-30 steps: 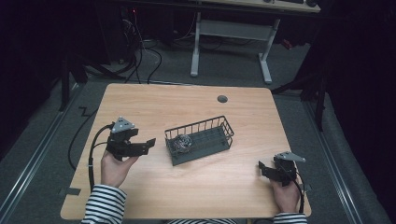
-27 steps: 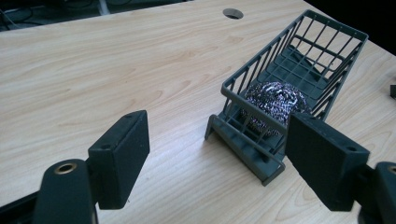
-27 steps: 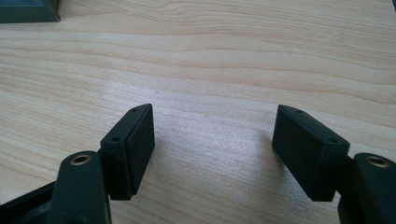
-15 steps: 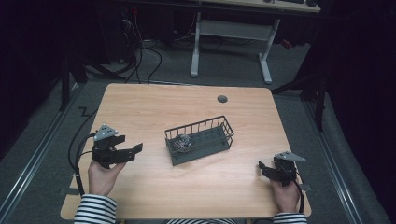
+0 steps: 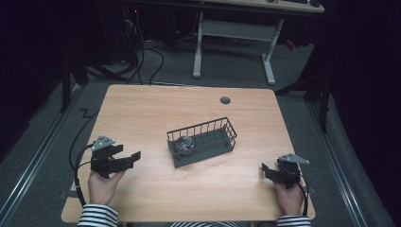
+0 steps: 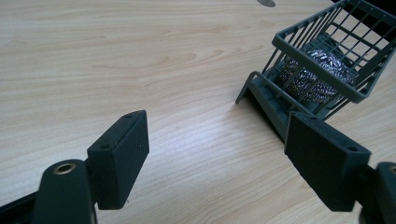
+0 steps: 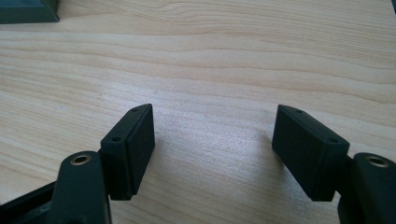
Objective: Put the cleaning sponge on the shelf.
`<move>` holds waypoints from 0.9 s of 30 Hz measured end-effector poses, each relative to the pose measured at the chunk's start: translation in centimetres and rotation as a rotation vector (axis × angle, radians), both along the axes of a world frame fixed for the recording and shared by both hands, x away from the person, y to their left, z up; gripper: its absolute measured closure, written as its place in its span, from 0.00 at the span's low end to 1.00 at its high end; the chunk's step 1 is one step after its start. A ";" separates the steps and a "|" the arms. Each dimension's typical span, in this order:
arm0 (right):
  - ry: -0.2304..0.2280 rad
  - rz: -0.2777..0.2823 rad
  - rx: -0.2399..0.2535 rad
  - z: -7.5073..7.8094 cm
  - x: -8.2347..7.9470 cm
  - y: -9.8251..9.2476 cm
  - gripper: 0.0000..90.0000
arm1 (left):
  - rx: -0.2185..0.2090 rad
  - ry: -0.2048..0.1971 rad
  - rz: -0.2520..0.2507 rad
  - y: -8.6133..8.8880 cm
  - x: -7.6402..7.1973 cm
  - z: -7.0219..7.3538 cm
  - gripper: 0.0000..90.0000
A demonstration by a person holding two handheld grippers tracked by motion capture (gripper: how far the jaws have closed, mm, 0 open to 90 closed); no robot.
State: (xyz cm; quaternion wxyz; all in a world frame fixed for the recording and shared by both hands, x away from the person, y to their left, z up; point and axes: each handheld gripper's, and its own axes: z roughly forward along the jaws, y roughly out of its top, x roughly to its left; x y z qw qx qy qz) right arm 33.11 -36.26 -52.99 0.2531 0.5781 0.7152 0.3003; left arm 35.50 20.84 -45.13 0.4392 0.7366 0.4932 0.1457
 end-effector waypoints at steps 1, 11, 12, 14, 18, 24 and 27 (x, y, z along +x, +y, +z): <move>0.000 -0.001 0.000 0.0 0.0 0.0 0.33 | 0.006 0.000 0.005 0.1 -0.1 -0.3 0.25; 0.000 0.000 -0.001 0.0 0.0 0.0 0.33 | 0.006 0.002 0.045 0.7 -0.5 -1.8 0.26; 0.000 0.000 -0.001 0.0 0.0 0.0 0.33 | 0.006 0.002 0.045 0.7 -0.5 -1.8 0.26; 0.000 0.000 -0.001 0.0 0.0 0.0 0.33 | 0.020 0.011 0.054 0.9 -0.6 -2.4 0.26; -0.001 0.001 -0.001 0.0 0.0 0.0 0.33 | 0.007 0.016 0.071 1.2 -0.7 -3.0 0.26; 0.000 0.001 -0.001 0.0 0.0 0.0 0.33 | 0.017 0.020 0.087 1.4 -0.7 -3.5 0.26; -0.001 0.001 -0.001 0.0 0.0 0.0 0.33 | 0.026 0.025 0.089 1.5 -0.6 -3.8 0.27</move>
